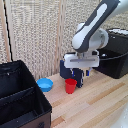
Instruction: Please find the red cup among the items before you. Carefully move your gripper towards it and gently hold it. Locate the front section of the organizer in front of you. Transfer the red cup above the front section and let go, placing it within that section.
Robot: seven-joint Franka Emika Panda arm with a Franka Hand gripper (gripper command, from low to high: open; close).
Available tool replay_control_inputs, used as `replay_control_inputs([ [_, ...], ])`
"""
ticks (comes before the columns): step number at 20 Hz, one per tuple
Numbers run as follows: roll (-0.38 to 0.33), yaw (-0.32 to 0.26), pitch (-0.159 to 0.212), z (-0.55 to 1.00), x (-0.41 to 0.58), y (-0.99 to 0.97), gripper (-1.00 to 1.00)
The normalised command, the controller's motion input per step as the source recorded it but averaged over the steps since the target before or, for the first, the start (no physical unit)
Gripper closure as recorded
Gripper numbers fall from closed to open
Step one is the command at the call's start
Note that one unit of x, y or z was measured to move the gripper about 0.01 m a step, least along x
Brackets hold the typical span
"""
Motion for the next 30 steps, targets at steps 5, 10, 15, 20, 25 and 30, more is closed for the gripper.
replay_control_inputs([
  [5,-0.039,-0.003,-0.009,-0.26,0.023,0.0,-1.0],
  [10,-0.027,0.0,0.0,-0.23,0.0,0.0,-1.0],
  [15,-0.067,0.0,-0.011,-0.3,0.0,0.05,-1.0],
  [20,-0.068,0.0,-0.02,-0.27,-0.029,0.07,1.0],
  [25,-0.085,0.0,-0.006,-0.23,-0.054,0.12,1.0],
  [30,-0.09,0.0,-0.006,-0.18,-0.078,0.12,1.0],
])
